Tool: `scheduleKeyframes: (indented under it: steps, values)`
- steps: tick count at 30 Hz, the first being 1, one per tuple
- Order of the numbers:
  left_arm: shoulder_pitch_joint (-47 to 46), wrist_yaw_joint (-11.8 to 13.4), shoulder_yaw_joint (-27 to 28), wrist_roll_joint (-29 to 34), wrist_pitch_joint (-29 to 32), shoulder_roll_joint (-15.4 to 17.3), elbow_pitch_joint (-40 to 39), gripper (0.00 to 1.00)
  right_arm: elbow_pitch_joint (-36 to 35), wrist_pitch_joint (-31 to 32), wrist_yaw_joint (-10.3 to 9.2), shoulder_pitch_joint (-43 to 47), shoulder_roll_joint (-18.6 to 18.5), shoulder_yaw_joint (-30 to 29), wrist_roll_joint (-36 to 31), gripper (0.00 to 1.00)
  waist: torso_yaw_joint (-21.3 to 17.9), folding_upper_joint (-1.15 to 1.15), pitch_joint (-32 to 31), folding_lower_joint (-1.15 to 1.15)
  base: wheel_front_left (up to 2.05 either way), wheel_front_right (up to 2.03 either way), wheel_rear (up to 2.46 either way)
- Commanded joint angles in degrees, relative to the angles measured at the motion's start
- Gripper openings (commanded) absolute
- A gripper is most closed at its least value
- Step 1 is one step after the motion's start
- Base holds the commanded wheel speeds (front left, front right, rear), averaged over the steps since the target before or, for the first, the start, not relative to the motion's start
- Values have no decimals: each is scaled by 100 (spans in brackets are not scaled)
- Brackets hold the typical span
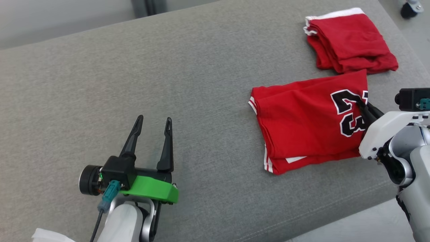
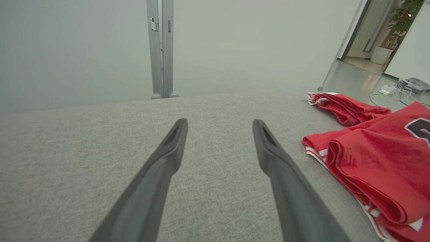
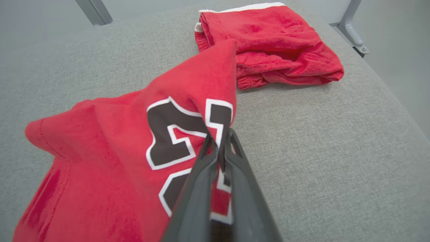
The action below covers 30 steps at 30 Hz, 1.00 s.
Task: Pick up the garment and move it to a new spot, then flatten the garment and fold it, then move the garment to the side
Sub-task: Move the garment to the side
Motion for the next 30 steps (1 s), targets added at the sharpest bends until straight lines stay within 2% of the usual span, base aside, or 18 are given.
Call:
scheduleKeyframes:
  steps: [1,7,13,22,30]
  values:
    - [-111,-35,-4,55,0,52,24,100,-15,-67,-11,-95,78,-1,-40,0,-887,0,432,0,0,0,0]
    - [-206,-67,-67,109,0,50,140,100,-10,-405,-11,-334,244,85,-48,0,-914,0,475,0,0,0,0]
    - [-137,-39,-58,18,0,42,211,100,261,-553,-11,-765,174,111,-133,0,-468,0,305,0,0,0,0]
    - [47,62,-174,-293,-1,29,157,100,830,-377,-11,-1757,63,177,-239,0,265,0,-16,0,0,0,0]
    - [122,162,-374,-429,0,29,124,100,1492,-360,-12,-2503,-128,45,-365,0,674,0,-144,0,0,0,0]
